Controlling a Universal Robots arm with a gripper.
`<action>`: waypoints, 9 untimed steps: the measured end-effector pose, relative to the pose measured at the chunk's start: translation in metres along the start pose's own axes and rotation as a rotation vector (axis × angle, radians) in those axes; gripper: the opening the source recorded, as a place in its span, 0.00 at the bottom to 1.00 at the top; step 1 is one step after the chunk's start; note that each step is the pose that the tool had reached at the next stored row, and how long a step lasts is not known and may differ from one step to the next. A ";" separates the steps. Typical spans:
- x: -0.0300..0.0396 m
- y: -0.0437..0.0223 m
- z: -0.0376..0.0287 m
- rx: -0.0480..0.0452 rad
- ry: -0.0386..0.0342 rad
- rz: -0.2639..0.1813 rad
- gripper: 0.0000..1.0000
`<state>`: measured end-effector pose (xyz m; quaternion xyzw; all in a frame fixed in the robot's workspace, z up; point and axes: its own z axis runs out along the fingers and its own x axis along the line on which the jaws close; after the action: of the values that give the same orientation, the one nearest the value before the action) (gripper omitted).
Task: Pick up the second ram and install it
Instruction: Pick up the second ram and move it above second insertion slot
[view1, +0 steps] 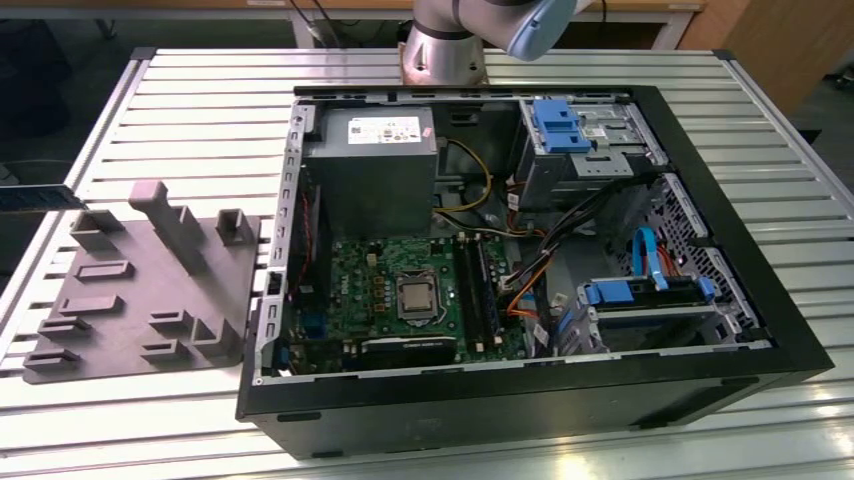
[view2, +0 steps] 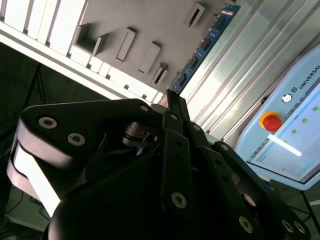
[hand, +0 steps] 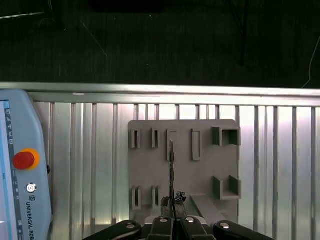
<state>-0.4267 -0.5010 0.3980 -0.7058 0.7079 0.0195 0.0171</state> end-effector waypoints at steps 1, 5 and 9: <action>0.0000 0.0000 -0.0010 0.0001 0.0000 0.000 0.12; -0.0003 0.0000 -0.0044 0.0003 -0.0002 0.000 0.12; -0.0005 0.0000 -0.0075 0.0007 -0.0003 0.000 0.12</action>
<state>-0.4268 -0.5009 0.4055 -0.7059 0.7079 0.0194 0.0174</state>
